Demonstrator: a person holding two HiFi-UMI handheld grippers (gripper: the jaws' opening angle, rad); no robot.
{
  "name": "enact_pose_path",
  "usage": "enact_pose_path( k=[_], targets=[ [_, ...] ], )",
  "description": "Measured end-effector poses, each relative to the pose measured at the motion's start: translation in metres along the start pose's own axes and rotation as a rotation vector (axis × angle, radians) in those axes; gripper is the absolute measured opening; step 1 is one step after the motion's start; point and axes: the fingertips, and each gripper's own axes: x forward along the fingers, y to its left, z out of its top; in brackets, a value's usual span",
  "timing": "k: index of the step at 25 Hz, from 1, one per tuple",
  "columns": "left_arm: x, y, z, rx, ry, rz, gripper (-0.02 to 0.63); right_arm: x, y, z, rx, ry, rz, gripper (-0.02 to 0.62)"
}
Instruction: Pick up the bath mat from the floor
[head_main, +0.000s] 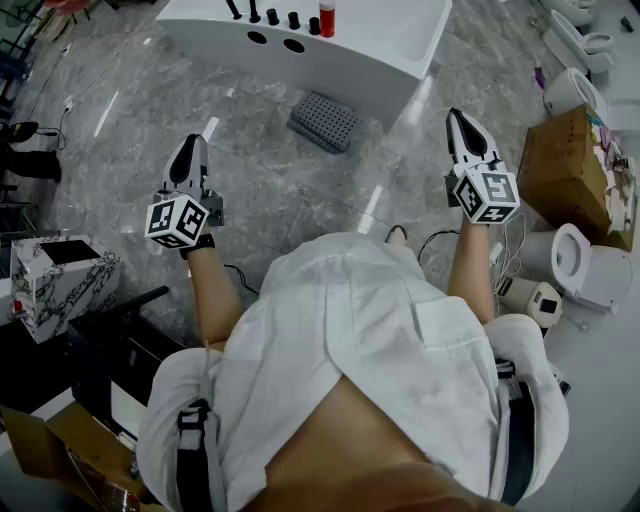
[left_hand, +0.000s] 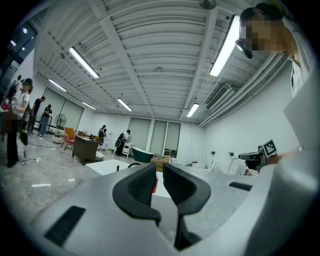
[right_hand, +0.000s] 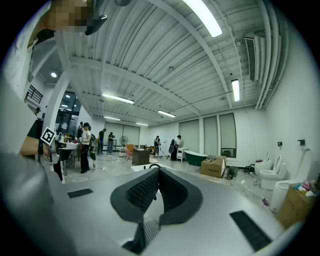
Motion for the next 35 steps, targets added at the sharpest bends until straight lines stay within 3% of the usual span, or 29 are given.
enact_pose_path(
  k=[15,35],
  targets=[
    [-0.007,0.003,-0.005,-0.023,-0.003,0.021,0.049,-0.001,0.003,-0.002,0.038,-0.028,0.014,0.027],
    [-0.026,0.022,-0.006,-0.022,-0.007,0.032,0.049,0.022,0.028,-0.012,0.006,-0.002,0.036,0.029]
  ],
)
